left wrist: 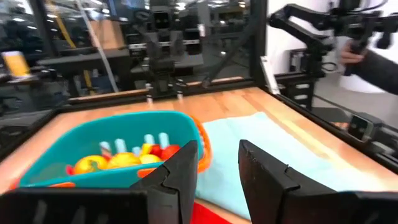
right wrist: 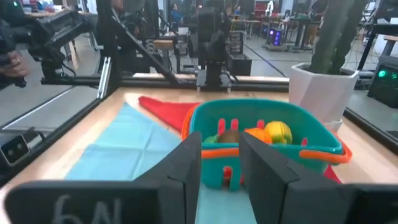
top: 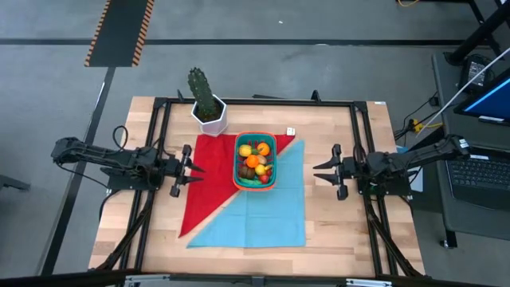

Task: Pick and placing Produce into tupperware
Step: Return to Home Position

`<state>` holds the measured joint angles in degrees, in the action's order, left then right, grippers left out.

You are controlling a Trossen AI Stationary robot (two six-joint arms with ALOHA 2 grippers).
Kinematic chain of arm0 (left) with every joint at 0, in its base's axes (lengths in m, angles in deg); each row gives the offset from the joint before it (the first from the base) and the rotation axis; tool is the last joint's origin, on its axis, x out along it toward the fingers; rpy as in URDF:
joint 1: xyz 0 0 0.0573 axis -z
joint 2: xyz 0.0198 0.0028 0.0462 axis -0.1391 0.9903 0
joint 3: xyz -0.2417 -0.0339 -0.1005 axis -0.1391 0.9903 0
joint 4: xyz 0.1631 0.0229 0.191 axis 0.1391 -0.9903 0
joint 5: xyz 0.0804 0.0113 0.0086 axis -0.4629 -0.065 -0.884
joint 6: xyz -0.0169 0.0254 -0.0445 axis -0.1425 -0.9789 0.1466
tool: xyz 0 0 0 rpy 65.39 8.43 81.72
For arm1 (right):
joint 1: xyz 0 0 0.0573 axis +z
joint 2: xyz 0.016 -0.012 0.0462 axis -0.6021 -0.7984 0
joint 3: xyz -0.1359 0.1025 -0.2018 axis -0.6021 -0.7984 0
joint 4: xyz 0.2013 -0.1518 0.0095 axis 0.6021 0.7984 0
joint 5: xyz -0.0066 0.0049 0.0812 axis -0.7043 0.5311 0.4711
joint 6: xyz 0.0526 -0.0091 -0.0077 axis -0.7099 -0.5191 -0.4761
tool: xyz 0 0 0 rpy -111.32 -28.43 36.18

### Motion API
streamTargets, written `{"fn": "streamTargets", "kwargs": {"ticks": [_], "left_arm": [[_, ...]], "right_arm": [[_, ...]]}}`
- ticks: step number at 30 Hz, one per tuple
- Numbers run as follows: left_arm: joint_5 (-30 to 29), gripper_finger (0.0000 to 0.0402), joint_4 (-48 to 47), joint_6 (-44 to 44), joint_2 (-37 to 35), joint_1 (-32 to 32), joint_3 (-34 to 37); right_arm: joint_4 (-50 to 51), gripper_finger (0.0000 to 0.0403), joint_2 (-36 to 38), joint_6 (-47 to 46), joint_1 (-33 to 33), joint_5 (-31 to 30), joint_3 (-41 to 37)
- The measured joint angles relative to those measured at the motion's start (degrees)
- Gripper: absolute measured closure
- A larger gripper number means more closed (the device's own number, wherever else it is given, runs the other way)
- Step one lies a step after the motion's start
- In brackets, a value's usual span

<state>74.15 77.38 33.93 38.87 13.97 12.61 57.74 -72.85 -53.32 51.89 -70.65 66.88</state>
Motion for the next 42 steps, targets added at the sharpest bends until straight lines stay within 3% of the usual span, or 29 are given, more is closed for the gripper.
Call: {"fn": "streamTargets", "kwargs": {"ticks": [6,24,31,42], "left_arm": [[4.92,0.0301,-1.45,0.25,0.00,-0.02,0.00],[4.78,0.0335,-4.30,0.29,0.02,0.09,0.00],[-2.86,0.0347,3.02,-3.02,-0.04,-0.13,0.00],[-10.25,0.0366,1.36,1.08,-0.02,-0.13,0.00]], "right_arm": [[-1.88,0.0293,0.00,1.01,0.00,-0.01,-1.55],[-6.38,0.0293,0.00,2.78,-0.07,-0.14,-5.03],[-6.74,0.0293,0.00,3.64,-0.07,-0.16,-5.02],[-5.75,0.0293,0.00,4.36,-0.07,-0.16,-5.02]]}}
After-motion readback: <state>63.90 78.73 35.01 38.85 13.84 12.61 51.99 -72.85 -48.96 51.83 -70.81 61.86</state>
